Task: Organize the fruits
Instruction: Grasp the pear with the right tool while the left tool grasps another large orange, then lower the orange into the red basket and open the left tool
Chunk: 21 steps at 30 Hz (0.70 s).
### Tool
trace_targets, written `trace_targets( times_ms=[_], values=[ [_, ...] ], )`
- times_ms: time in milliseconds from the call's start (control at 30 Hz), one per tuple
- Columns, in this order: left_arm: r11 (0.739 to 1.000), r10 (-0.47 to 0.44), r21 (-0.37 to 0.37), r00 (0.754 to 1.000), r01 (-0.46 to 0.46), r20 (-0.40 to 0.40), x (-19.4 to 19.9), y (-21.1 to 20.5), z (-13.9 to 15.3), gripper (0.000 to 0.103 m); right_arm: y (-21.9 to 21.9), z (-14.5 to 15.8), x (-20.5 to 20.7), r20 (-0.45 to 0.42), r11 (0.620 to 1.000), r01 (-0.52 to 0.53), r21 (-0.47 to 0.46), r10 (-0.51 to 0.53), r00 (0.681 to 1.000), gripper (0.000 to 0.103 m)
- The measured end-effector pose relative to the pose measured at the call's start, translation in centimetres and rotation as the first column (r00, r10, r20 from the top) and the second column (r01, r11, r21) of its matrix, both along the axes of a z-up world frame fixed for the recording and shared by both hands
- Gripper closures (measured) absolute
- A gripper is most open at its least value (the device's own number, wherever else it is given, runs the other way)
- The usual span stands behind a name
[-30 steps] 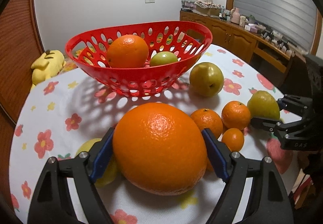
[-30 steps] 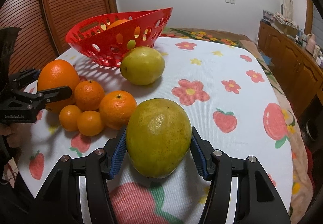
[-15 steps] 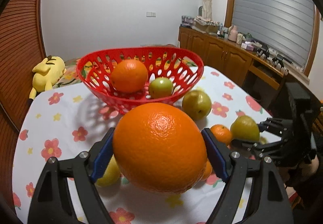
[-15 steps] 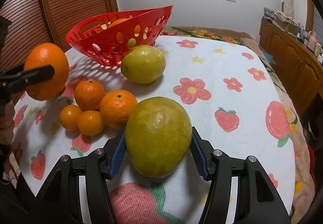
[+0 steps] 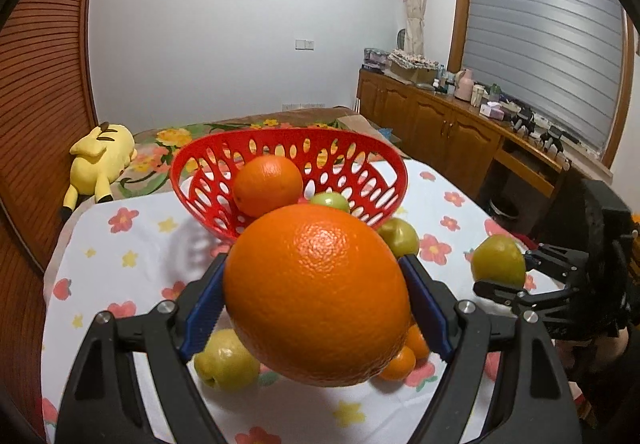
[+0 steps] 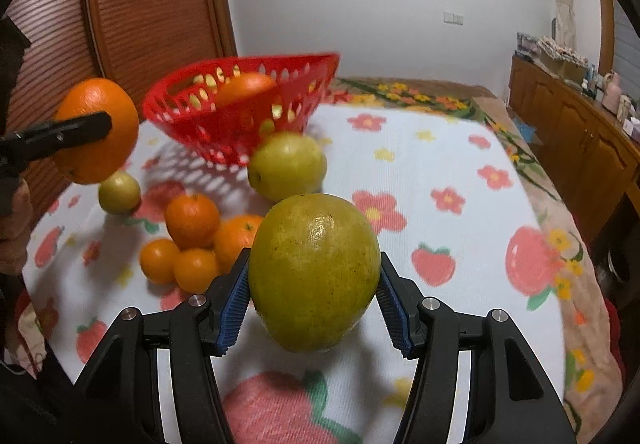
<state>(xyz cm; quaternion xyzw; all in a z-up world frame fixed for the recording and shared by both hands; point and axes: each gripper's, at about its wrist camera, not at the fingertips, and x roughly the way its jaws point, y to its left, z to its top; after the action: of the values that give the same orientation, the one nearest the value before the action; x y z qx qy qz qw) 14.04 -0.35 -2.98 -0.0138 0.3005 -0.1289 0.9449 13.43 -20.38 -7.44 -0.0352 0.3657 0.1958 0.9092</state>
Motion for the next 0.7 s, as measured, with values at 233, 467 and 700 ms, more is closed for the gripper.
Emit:
trace_targets(
  times_ms=[233,467,700],
  values=[
    [1.000,0.014,0.004,1.000,-0.014,0.005,1.6,0.3,0.9,0.020,0.5,3.1,1.1,0.048,1.000,-0.020,0.004,0.020,0.999,0.043],
    [1.000,0.015,-0.001,1.000,-0.015,-0.001,3.2,0.5,1.3,0.020,1.1,3.8,2.5,0.046,0.999,-0.036,-0.004,0.036,0.998,0.043],
    [0.999,0.018,0.041,1.000,-0.018,-0.012,5.7,-0.3,1.1,0.020,1.8,4.8,3.8,0.058,0.999,-0.041,0.007,0.040,0.998,0.043]
  ],
)
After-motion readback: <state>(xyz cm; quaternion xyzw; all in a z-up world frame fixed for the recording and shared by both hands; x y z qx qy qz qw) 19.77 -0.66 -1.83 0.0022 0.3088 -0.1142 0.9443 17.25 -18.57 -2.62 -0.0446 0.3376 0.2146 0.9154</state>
